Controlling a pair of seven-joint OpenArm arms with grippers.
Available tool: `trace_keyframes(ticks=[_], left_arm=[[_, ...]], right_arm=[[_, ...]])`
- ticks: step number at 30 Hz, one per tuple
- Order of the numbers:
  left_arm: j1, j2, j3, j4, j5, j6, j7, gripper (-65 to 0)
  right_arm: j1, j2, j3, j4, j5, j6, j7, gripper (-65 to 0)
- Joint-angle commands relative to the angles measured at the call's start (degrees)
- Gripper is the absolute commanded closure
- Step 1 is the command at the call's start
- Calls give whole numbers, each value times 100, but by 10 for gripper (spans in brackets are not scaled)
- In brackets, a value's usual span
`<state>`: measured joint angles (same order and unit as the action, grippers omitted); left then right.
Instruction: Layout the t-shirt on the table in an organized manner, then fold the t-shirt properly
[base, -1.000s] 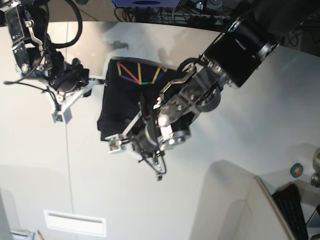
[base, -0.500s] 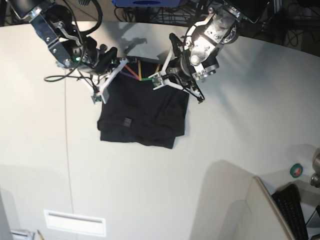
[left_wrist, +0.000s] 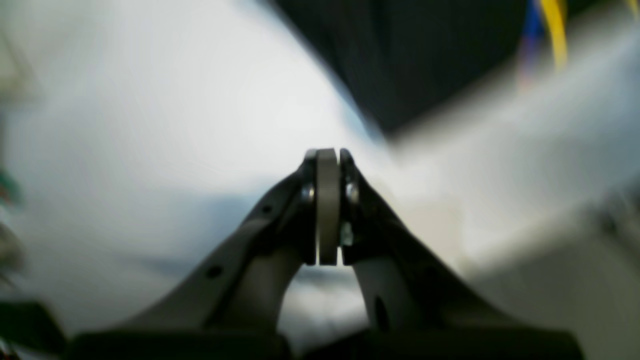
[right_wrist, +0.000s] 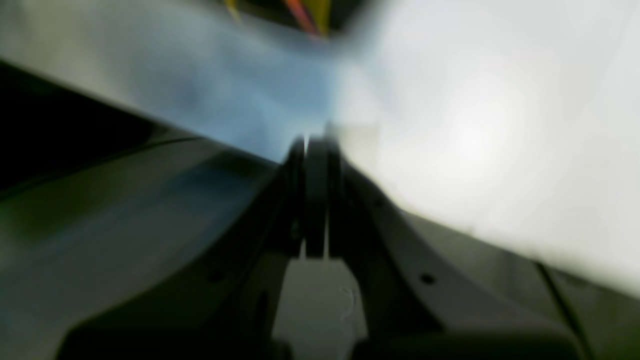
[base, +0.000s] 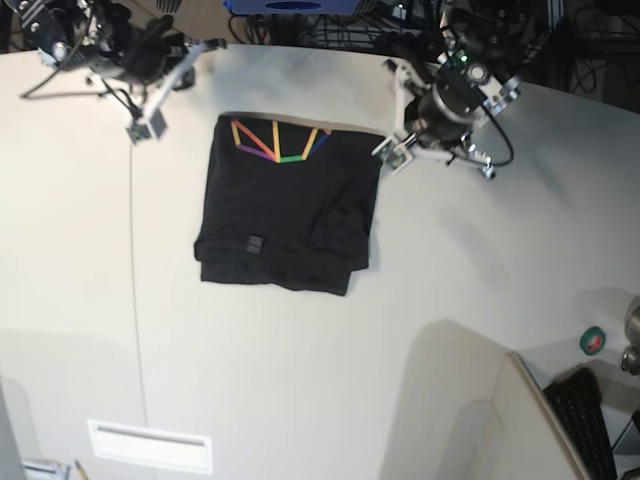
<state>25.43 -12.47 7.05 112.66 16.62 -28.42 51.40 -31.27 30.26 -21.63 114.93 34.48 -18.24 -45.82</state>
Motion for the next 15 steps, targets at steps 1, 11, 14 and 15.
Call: trace_keyframes(ticks=[1, 11, 14, 15], left_arm=[[292, -85, -252, 132, 48, 78, -256, 0], [2815, -59, -1202, -519, 30, 86, -1988, 0], [2683, -50, -1210, -1284, -348, 113, -1997, 0], [2622, -50, -1210, -1486, -577, 113, -1997, 0]], right_arm=[[-306, 108, 180, 71, 20, -9, 24, 0], [-2135, 126, -171, -658, -6, 140, 6, 0], [-1660, 73, -532, -1828, 29, 905, 305, 0], [-1511, 38, -558, -2302, 29, 1222, 428, 0]])
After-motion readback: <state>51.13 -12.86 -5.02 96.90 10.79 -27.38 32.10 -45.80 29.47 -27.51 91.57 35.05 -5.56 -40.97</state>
